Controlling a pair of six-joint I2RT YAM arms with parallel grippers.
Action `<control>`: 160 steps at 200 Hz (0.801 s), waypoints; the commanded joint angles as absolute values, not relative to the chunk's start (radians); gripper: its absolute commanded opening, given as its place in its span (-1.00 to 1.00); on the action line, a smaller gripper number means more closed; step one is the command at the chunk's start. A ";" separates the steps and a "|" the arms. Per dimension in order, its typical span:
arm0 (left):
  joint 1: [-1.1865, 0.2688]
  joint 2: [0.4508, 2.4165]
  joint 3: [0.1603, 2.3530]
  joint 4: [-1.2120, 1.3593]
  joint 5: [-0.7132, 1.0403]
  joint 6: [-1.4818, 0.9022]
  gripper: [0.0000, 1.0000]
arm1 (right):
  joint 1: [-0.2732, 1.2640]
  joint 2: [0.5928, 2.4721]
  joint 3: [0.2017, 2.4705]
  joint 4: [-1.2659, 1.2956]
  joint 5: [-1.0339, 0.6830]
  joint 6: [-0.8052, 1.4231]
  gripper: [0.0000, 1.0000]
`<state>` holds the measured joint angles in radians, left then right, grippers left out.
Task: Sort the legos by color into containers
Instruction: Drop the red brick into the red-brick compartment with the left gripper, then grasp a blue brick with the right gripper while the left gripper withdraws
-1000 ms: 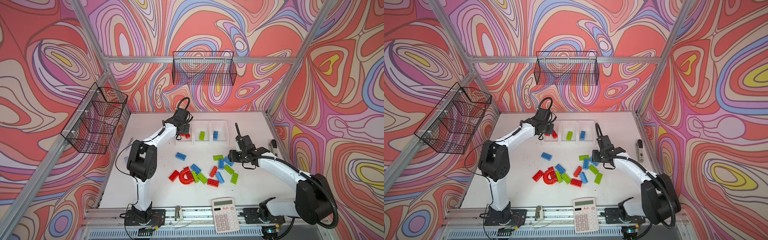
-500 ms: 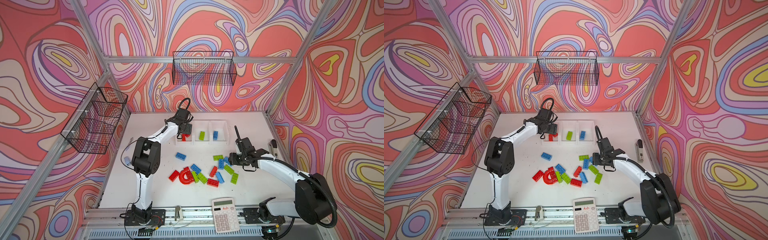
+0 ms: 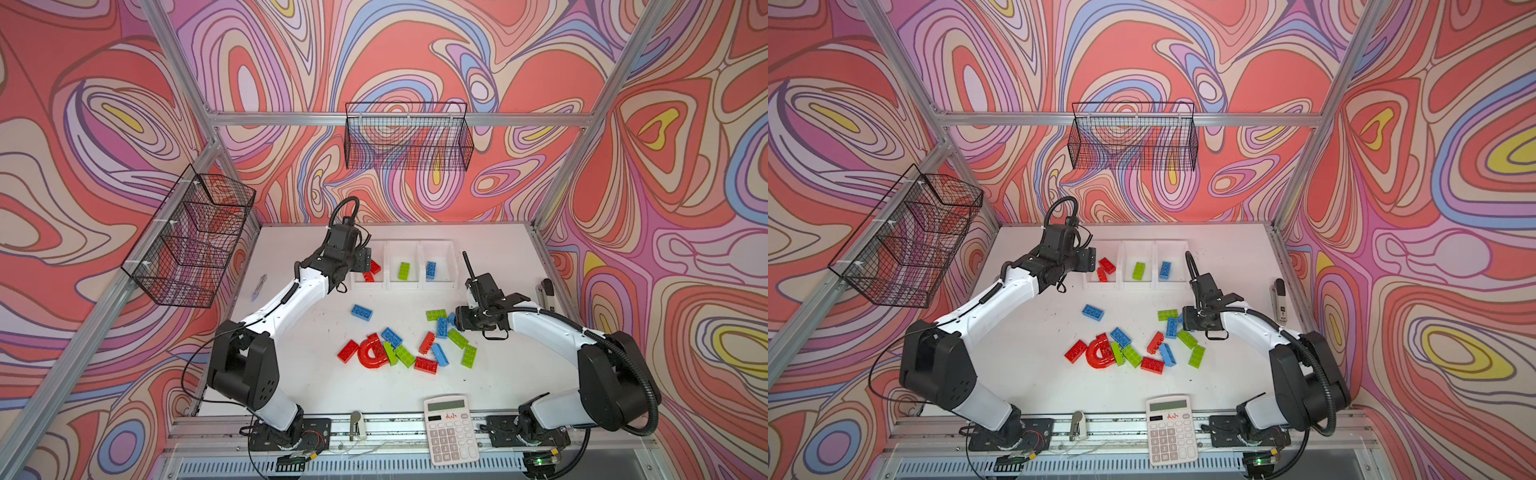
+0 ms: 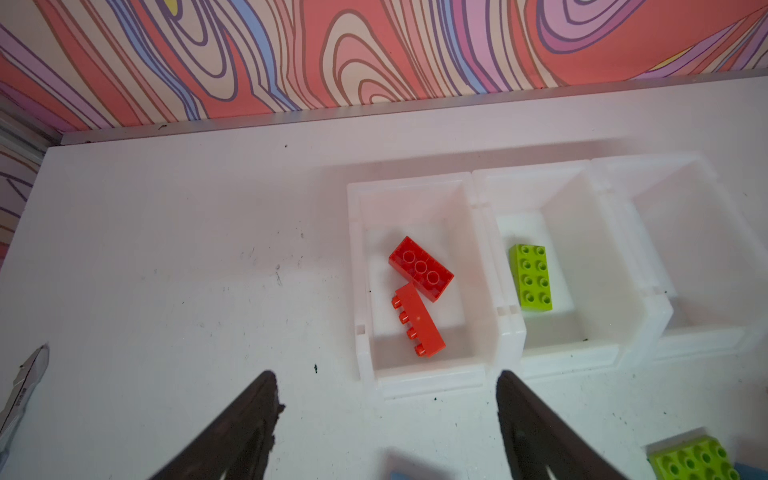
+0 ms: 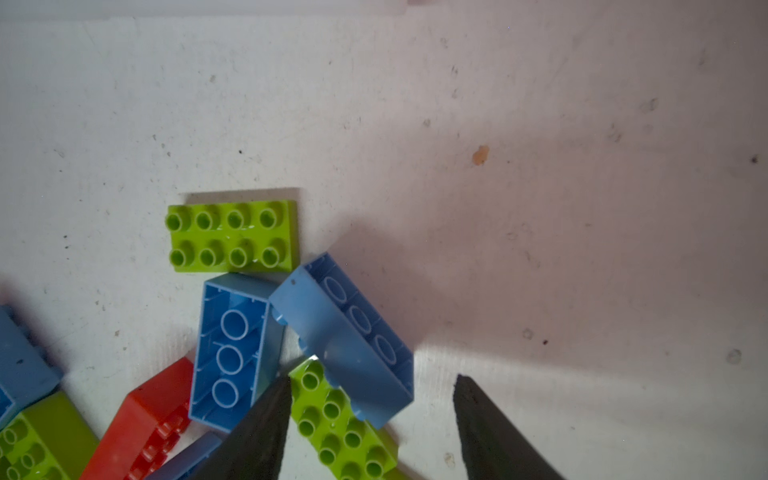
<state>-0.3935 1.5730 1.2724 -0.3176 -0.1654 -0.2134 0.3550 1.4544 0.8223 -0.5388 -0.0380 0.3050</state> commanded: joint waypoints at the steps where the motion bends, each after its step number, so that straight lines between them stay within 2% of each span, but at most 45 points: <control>1: -0.383 1.504 1.212 -0.318 -0.199 -0.215 0.69 | 0.363 1.484 0.853 -0.546 -0.027 0.283 0.33; 38: -0.357 1.386 1.100 -0.319 -0.172 -0.242 0.69 | 0.372 1.548 0.877 -0.532 -0.025 0.272 0.29; 70: -0.343 1.334 1.015 -0.335 -0.179 -0.279 0.68 | 0.382 1.595 0.891 -0.514 -0.026 0.271 0.13; 112: -0.342 1.281 0.923 -0.351 -0.168 -0.341 0.67 | 0.382 1.630 0.920 -0.500 -0.020 0.271 -0.26; 138: -0.342 1.251 0.894 -0.376 -0.173 -0.347 0.67 | 0.382 1.637 0.917 -0.493 -0.012 0.266 -0.58; 160: -0.341 1.239 0.883 -0.385 -0.178 -0.354 0.66 | 0.382 1.621 0.920 -0.507 -0.002 0.263 -0.68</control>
